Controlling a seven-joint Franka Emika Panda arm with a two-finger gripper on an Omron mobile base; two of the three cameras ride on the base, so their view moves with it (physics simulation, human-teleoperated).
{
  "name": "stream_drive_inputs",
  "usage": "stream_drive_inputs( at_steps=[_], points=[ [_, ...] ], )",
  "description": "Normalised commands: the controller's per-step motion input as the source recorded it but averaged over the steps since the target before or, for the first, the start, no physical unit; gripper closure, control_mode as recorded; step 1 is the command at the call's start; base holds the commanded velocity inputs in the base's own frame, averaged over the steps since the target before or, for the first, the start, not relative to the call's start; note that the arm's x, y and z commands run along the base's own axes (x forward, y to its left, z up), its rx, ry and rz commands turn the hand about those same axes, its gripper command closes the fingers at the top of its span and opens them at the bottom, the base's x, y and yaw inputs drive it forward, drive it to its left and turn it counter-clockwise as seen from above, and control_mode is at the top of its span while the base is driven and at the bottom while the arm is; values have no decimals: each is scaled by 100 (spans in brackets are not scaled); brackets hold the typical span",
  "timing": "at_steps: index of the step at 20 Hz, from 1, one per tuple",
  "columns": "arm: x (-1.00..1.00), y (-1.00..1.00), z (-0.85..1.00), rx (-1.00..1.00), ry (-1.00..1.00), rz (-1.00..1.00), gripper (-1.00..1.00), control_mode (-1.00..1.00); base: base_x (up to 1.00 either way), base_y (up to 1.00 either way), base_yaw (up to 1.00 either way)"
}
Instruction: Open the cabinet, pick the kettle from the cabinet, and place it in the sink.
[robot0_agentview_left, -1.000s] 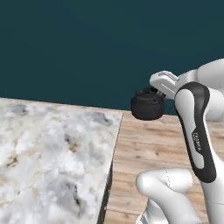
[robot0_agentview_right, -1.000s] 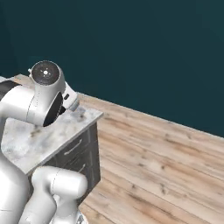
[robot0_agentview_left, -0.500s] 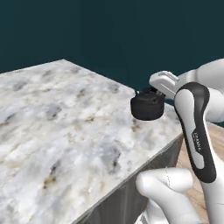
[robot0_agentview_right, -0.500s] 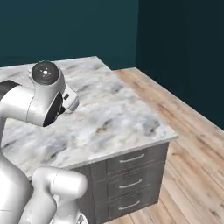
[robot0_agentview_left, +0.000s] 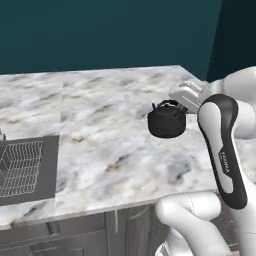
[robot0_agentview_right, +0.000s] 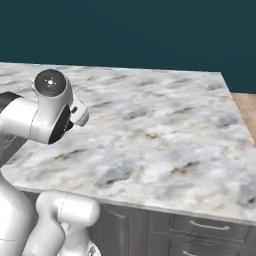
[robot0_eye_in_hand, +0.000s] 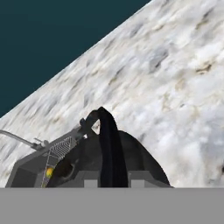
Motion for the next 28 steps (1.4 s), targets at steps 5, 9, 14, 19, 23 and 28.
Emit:
stream_drive_inputs(
  at_steps=[5,9,14,19,23,28],
  points=[
    [0,0,0,0,0,0,100,100,5,21,25],
    [0,0,0,0,0,0,100,100,3,61,-4],
    [0,0,0,0,0,0,100,100,6,64,-1],
    [0,0,0,0,0,0,100,100,6,68,-2],
    [0,0,0,0,0,0,100,100,4,69,-2],
    [0,0,0,0,0,0,100,100,2,68,-3]
  ],
)
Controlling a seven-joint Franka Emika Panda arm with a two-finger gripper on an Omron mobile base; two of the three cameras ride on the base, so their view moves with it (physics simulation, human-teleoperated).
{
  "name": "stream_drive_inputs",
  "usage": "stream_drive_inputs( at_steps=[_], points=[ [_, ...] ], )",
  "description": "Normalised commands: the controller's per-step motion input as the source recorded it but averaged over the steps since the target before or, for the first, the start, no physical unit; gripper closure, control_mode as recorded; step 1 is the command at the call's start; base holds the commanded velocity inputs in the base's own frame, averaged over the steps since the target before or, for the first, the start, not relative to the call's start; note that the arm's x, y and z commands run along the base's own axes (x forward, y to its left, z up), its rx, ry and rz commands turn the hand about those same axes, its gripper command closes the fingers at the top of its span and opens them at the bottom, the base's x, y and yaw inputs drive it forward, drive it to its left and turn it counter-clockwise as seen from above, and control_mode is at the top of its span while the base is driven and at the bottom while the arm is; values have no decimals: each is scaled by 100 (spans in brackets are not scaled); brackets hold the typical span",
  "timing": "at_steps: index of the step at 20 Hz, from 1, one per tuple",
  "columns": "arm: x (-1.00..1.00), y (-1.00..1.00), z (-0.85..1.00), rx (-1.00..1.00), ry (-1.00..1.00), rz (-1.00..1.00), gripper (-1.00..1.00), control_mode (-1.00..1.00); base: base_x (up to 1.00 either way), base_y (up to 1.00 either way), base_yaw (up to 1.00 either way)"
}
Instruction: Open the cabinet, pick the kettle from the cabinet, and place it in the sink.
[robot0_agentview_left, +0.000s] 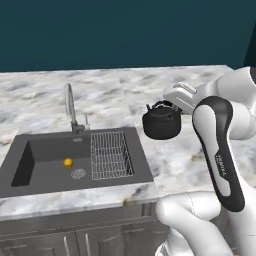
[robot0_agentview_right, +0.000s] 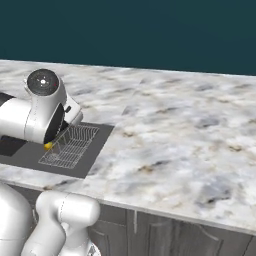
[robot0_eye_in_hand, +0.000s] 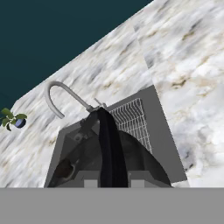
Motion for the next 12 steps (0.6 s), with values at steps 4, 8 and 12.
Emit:
stream_drive_inputs(
  at_steps=[4,8,12],
  points=[
    [0,0,0,0,0,0,100,100,1,68,-3],
    [0,0,0,0,0,0,100,100,1,69,-3],
    [0,0,0,0,0,0,100,100,0,69,-3]
  ],
)
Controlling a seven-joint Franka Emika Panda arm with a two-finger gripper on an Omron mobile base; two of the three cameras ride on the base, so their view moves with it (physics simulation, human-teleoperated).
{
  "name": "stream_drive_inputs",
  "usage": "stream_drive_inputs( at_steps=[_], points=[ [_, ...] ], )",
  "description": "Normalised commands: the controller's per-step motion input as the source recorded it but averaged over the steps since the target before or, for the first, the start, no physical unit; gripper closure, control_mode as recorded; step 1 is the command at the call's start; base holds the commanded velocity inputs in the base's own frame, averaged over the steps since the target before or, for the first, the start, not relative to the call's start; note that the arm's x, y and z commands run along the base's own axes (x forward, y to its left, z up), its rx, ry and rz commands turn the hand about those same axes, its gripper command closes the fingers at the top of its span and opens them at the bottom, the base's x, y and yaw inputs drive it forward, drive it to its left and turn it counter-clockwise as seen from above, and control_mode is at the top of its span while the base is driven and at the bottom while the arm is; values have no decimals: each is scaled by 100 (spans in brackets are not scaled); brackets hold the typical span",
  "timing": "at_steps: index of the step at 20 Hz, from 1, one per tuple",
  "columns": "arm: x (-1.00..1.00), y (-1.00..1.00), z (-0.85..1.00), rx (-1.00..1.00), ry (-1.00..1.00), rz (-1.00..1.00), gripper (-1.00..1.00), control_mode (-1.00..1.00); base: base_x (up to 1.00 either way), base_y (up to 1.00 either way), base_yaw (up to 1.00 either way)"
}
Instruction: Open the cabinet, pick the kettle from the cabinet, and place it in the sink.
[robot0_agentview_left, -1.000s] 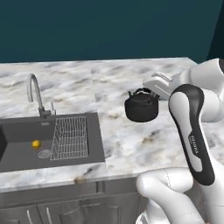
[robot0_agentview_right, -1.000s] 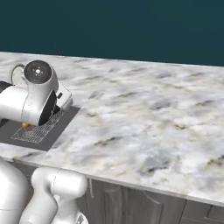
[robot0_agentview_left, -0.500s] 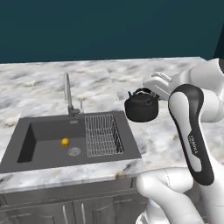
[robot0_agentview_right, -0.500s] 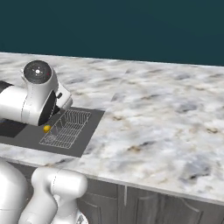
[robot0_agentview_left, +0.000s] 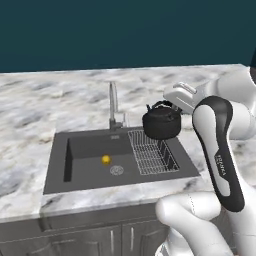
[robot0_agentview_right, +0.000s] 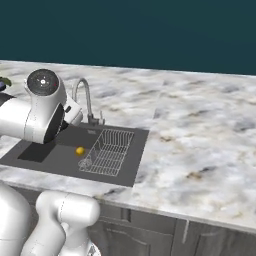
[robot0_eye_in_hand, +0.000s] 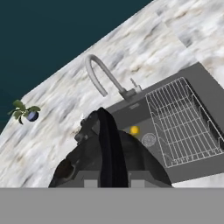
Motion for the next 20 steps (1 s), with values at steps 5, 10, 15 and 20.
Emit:
stream_drive_inputs(
  at_steps=[5,10,15,20],
  points=[
    [0,0,0,0,0,0,100,100,0,69,-2],
    [0,0,0,0,0,0,100,100,0,70,-1],
    [0,0,0,0,0,0,100,100,1,71,0],
    [0,0,0,0,0,0,100,100,3,70,-1]
  ],
)
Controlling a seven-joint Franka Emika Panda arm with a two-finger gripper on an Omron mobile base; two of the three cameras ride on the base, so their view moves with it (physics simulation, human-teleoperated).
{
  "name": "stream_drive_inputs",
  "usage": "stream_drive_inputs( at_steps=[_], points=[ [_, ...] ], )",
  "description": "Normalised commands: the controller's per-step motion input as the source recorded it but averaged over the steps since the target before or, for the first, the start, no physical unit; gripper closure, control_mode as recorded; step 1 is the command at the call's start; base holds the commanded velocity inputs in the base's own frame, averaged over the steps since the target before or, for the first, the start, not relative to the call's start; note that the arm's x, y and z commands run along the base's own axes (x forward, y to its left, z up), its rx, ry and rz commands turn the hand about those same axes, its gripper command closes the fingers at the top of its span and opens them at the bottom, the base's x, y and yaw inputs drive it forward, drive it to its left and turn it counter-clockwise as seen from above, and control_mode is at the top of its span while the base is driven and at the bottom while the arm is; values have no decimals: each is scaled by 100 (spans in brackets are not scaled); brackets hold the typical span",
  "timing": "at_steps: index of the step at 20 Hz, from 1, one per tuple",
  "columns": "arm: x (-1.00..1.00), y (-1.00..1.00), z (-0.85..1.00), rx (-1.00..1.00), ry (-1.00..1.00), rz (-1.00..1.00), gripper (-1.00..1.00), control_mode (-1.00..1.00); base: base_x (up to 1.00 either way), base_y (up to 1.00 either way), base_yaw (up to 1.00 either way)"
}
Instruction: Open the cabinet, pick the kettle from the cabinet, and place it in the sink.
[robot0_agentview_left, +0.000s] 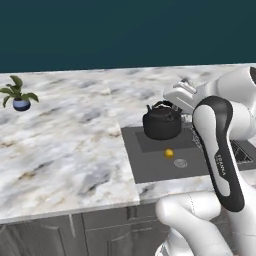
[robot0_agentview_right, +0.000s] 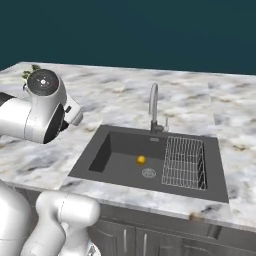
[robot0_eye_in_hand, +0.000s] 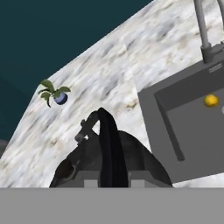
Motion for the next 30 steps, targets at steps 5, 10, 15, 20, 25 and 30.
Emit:
stream_drive_inputs(
  at_steps=[5,10,15,20,25,30],
  points=[
    [0,0,0,0,0,0,100,100,5,53,-1],
    [0,0,0,0,0,0,100,100,0,0,0],
    [0,0,0,0,0,0,100,100,0,0,0],
    [0,0,0,0,0,0,100,100,0,0,0],
    [0,0,0,0,0,0,100,-100,0,0,0],
    [0,0,0,0,0,0,100,-100,0,0,0]
  ],
)
